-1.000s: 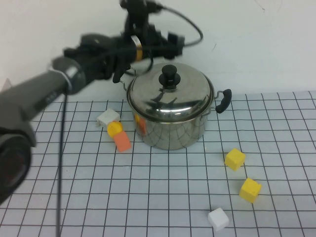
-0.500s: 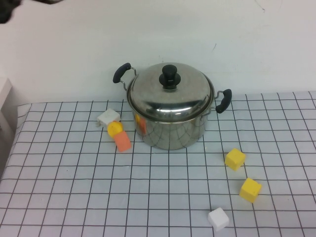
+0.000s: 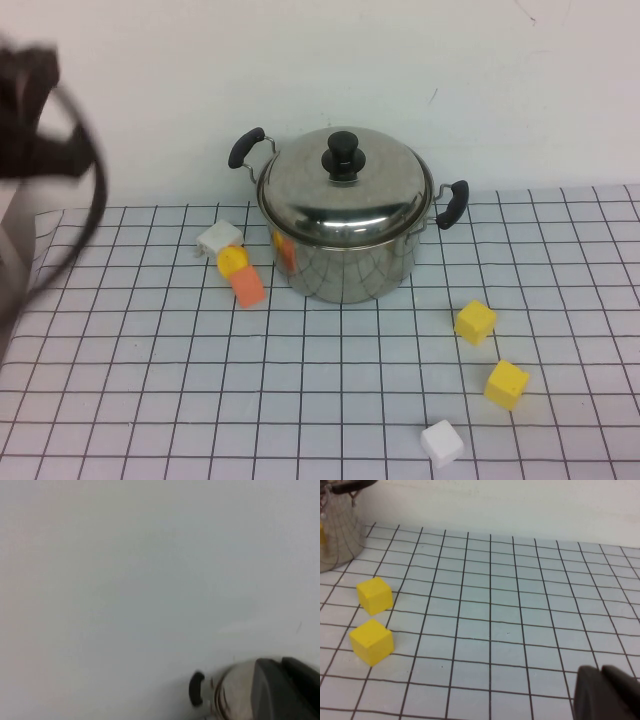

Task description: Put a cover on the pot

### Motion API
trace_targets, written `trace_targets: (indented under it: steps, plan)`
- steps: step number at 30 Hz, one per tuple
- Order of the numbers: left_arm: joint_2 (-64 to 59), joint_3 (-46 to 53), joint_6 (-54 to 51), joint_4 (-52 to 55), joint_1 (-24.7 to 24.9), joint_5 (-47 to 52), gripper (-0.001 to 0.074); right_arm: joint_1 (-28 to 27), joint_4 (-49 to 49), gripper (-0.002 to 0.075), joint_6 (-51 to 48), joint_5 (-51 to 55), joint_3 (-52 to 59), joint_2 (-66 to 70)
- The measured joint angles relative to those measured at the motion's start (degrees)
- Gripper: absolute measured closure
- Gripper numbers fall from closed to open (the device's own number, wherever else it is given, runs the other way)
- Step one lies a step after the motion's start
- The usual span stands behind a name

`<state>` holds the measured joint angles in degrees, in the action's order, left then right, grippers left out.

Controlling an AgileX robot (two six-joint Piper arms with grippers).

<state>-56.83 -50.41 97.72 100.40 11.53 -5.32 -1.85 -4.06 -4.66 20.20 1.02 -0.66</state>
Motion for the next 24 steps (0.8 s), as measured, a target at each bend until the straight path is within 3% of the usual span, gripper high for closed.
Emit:
trace_targets:
  steps: [13, 24]
  plan:
    - [33.7, 31.13, 3.01, 0.0, 0.0, 0.53, 0.0735, 0.0, 0.0, 0.0717, 0.0, 0.0, 0.0, 0.0]
    - [51.9, 44.78, 3.17, 0.0, 0.0, -5.65, 0.0735, 0.0, 0.0, 0.0717, 0.0, 0.0, 0.0, 0.0]
